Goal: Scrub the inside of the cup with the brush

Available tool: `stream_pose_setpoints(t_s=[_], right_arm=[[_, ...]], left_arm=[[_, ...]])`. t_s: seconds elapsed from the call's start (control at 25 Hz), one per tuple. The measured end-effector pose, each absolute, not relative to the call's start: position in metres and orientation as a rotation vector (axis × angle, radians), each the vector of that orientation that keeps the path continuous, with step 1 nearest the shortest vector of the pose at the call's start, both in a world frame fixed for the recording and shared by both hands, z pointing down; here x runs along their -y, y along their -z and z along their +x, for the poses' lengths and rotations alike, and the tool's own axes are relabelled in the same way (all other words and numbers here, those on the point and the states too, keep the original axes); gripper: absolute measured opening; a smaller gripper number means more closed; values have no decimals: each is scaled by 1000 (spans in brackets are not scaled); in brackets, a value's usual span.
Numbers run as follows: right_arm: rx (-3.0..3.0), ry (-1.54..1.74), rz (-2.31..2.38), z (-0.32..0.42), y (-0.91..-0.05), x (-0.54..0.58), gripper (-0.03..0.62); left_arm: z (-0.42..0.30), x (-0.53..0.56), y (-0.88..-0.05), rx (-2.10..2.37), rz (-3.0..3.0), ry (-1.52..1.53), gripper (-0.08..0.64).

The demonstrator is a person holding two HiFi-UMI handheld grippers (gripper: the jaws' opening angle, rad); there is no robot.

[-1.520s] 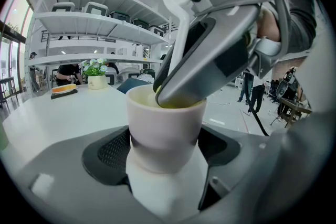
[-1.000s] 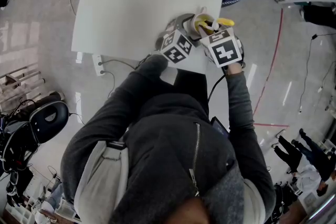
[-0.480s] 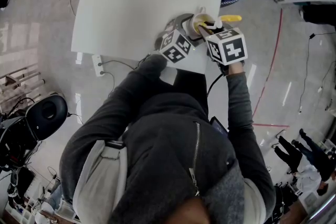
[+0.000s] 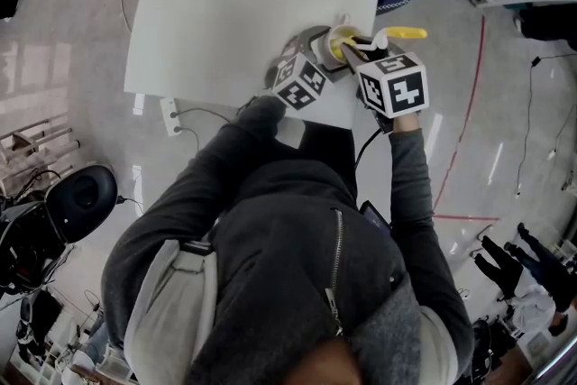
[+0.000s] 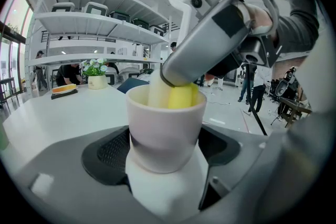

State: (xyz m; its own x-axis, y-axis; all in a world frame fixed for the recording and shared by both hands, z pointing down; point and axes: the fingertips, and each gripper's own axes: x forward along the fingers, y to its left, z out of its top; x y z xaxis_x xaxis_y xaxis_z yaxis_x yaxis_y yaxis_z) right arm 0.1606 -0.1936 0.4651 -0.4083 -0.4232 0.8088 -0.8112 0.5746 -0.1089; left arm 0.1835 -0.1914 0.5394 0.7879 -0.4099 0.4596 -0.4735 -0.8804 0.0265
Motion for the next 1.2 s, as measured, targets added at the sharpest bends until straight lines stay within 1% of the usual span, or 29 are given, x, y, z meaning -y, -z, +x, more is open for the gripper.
stream_pose_setpoints(t_s=[0.24,0.48,0.64,0.72,0.84,0.92,1.08,1.2], right_arm=[[2074,-617,1013,169,-444,197,92],[2143,-599,1097,183,-396,197,94],[2171,-552,1224,207,-359,188,95],[2167,-542,1314,222,-345,180,97],[2121,-548,1458,246,-339,163,98],[2080,-583,1556,262,-345,151,100],[1993,-720,1700,280,-375,123,103],[1921,-793,1748,285,-402,96,104]], left_arm=[[185,193,-538,697,2849,-668,414],[178,190,-517,666,2889,-629,414],[165,181,-487,638,2910,-565,414],[153,179,-466,638,2909,-491,402],[130,179,-439,672,2880,-373,362],[112,182,-429,703,2875,-340,288],[80,187,-430,745,2865,-359,189],[73,176,-433,727,2851,-354,112]])
